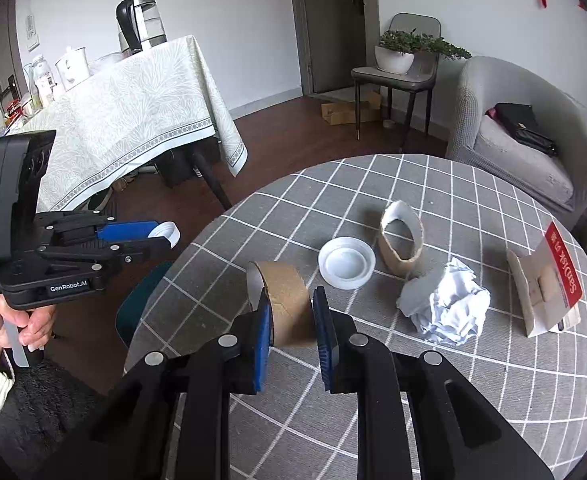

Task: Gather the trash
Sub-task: 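Carry the white lid and cardboard tube with both tools over the teal bin, then open the left tool to drop the lid while the right tool holds the tube over the bin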

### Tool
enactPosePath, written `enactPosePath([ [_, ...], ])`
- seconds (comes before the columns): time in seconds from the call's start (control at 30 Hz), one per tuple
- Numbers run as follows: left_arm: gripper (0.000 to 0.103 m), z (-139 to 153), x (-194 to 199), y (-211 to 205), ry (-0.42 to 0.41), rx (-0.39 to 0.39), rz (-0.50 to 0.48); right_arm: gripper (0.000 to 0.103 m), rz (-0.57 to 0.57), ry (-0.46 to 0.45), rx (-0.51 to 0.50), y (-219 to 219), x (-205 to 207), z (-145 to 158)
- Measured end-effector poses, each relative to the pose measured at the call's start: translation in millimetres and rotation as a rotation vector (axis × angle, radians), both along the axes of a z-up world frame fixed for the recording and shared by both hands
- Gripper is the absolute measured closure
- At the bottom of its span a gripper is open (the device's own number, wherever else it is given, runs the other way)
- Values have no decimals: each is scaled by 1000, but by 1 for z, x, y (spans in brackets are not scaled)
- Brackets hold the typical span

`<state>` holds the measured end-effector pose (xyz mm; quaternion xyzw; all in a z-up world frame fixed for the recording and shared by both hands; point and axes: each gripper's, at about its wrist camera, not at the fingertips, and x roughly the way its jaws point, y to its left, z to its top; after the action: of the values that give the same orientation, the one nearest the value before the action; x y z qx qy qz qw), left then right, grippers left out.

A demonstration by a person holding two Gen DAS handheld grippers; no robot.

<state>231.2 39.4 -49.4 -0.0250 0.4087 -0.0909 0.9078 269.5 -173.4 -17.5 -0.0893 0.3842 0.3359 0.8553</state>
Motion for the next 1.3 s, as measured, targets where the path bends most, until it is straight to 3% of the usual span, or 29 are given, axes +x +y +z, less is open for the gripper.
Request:
enactPosePath([
  [0.2,70,-10,-4,29,22,26,40,83,41,1,64,29,2,5],
  [0.7,70,-57,-12,96,134,94,116,83,162,9,72,116,0,2],
  [1.3,70,-123,-25,141,370,134,111,83,218,104,109,185,3,-17],
])
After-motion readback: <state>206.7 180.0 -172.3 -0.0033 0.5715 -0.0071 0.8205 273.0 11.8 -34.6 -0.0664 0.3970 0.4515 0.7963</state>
